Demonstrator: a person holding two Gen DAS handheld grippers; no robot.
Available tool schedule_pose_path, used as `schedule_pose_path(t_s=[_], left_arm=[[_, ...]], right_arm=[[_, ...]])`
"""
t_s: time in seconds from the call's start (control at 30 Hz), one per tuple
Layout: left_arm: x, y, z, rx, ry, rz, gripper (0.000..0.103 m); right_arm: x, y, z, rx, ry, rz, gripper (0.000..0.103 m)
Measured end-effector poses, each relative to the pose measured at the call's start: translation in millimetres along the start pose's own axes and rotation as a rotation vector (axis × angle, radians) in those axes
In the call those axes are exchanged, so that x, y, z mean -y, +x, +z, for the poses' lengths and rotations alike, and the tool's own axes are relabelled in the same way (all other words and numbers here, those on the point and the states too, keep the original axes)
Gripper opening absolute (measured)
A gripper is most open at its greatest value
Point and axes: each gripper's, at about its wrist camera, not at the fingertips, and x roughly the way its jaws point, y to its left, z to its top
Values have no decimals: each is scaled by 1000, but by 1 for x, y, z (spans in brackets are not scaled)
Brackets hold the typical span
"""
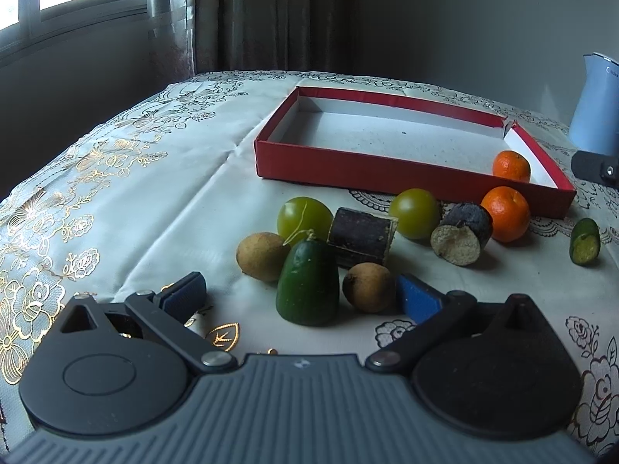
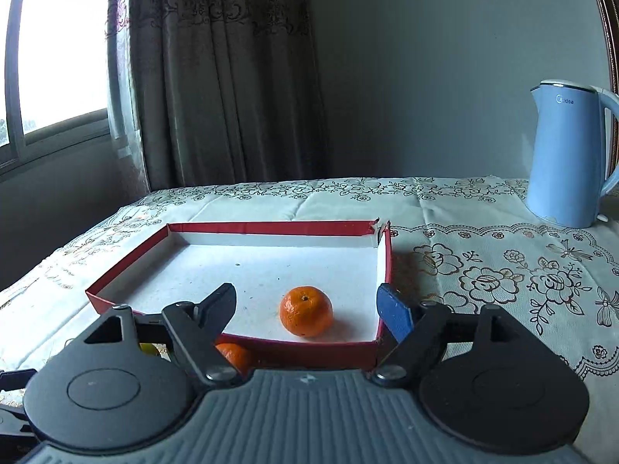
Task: Organize fruits
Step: 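Carry the tangerine into the red box and open the right gripper, then lower the left gripper onto the dark green avocado and close it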
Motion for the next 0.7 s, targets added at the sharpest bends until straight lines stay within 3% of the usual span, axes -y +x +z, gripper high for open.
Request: schedule_pose_path(t_s=[0.23,0.3,0.5,0.63,0.7], left_arm=[[-18,-13,-4,60,-84,-81,103],[-19,-17,-6,63,-62,-69,103],[-18,-25,-11,70,-1,-60,103],[-21,-32,-12,82,11,-85,86],[-21,-37,-12,96,36,-97,86]], right_arm=[[14,-33,-41,54,53,-2,80],[20,-37,-41,86,90,1,80],[36,-28,-40,40,173,44,82],[39,-26,-41,33,191,56,82],[39,-26,-41,29,194,63,82]])
